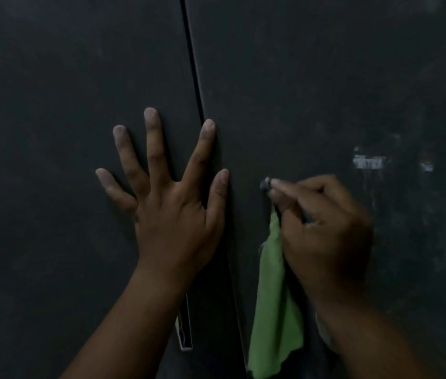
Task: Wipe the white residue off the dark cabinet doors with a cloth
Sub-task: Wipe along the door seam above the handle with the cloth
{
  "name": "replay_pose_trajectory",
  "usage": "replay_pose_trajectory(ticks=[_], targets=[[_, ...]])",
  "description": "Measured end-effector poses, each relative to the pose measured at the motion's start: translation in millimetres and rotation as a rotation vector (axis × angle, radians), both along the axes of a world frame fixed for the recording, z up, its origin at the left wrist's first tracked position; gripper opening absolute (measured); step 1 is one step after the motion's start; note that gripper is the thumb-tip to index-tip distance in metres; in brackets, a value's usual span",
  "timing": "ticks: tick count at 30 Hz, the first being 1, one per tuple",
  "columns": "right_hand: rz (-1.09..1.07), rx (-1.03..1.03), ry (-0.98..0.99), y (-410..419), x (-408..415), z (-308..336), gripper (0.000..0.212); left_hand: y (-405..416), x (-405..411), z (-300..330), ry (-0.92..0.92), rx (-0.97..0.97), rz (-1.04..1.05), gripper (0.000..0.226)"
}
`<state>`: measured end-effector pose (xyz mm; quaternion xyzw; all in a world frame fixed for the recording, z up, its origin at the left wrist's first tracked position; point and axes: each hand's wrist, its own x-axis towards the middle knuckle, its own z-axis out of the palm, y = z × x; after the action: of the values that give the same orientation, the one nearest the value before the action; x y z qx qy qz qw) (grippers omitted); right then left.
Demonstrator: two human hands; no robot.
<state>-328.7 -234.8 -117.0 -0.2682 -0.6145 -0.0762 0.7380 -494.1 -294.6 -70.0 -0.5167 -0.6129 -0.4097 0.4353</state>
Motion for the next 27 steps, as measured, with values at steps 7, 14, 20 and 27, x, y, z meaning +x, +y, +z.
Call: replay_pose_trajectory(ticks=[7,14,20,27], targets=[[0.011,0.036,-0.012,-1,-7,2,0.009,5,24,-2,-0.081,-0.027,-0.016,0.066],[-0.072,0.018,0.074,15,22,-27,0.009,12,25,-5,-0.067,-0.028,0.034,0.065],[-0.035,0.058,0.153,14,7,3,0.010,16,37,-8,-0.032,-0.011,0.008,0.064],[-0.050,-0.004,0.016,20,36,-39,0.013,37,55,-7,0.244,0.007,-0.025,0.061]])
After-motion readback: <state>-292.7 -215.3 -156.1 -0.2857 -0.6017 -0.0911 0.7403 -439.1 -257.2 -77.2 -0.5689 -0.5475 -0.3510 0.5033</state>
